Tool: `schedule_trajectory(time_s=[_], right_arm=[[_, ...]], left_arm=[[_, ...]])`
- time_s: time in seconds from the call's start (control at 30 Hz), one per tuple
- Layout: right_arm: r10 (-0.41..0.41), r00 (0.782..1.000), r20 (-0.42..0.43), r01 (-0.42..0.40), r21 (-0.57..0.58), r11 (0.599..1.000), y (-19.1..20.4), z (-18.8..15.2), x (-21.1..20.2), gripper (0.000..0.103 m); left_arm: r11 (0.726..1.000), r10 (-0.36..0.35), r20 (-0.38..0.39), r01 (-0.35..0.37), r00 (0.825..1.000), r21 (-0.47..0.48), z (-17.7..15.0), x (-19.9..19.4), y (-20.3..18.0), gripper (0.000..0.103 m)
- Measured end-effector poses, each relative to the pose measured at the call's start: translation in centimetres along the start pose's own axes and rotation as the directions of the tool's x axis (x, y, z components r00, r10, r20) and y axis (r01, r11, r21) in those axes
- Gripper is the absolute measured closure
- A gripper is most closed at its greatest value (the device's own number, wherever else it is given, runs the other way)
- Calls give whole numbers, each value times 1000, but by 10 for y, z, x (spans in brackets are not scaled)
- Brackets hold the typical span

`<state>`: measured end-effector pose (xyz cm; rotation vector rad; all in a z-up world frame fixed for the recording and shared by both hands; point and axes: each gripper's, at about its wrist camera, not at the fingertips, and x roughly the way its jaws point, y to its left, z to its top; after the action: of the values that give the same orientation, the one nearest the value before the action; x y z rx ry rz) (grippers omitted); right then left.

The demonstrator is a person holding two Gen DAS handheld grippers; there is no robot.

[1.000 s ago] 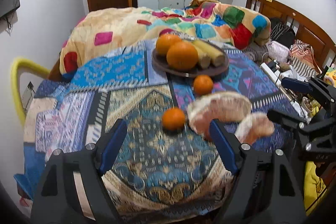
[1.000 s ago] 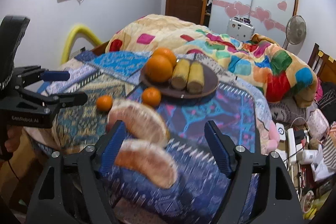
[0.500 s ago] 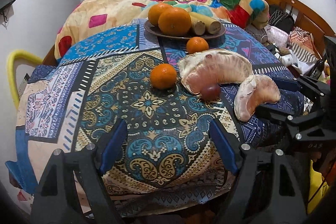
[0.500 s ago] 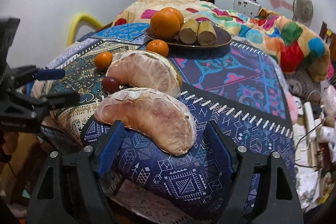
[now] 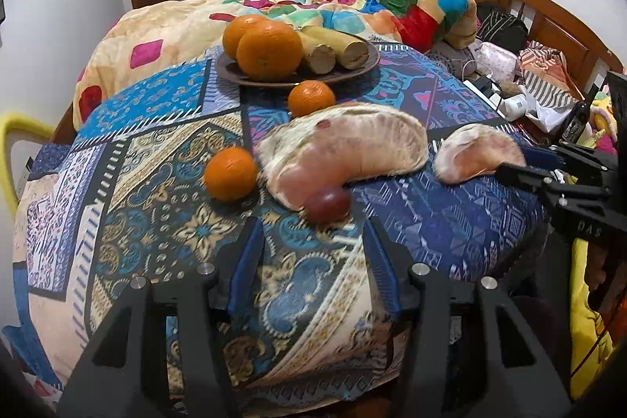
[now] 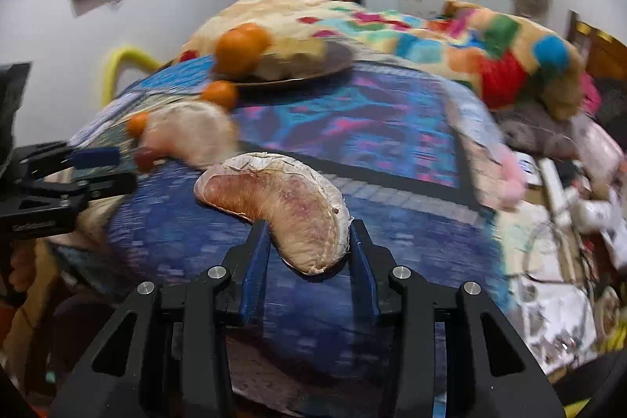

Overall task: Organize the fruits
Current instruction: 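Grasp a pink pomelo segment with the right gripper while the left moves toward the plum, then grasp the dark red plum with the left gripper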

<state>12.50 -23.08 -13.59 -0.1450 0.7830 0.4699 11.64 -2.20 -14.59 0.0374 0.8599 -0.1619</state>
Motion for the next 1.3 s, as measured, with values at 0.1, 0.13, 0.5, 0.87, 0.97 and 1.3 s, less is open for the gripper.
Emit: schedule_trajectory(time_s=[0.1, 0.13, 0.5, 0.87, 0.97, 1.3], right_arm=[[-26, 1000, -1, 26, 41, 999, -12, -2, -3, 65], [-24, 1000, -7, 24, 37, 999, -12, -2, -4, 65], [-12, 999, -34, 10, -66, 998, -4, 14, 13, 38], [21, 1000, -1, -21, -96, 995, 3, 23, 24, 62], [39, 999, 4, -38, -64, 997, 1, 25, 21, 66], [61, 996, 67, -60, -18, 998, -3, 42, 7, 83]], left_arm=[[1000, 2, -4, -2, 1000, -4, 5, 6, -3, 50], [1000, 3, -6, -3, 1000, -8, 6, 8, -4, 53], [1000, 9, 2, -9, 1000, -27, 10, 14, 4, 74], [1000, 7, 38, -6, 999, -19, 9, 3, 11, 80], [1000, 9, 58, -8, 998, -16, 12, -4, 11, 80], [1000, 26, 119, -25, 993, -5, 32, -19, 13, 80]])
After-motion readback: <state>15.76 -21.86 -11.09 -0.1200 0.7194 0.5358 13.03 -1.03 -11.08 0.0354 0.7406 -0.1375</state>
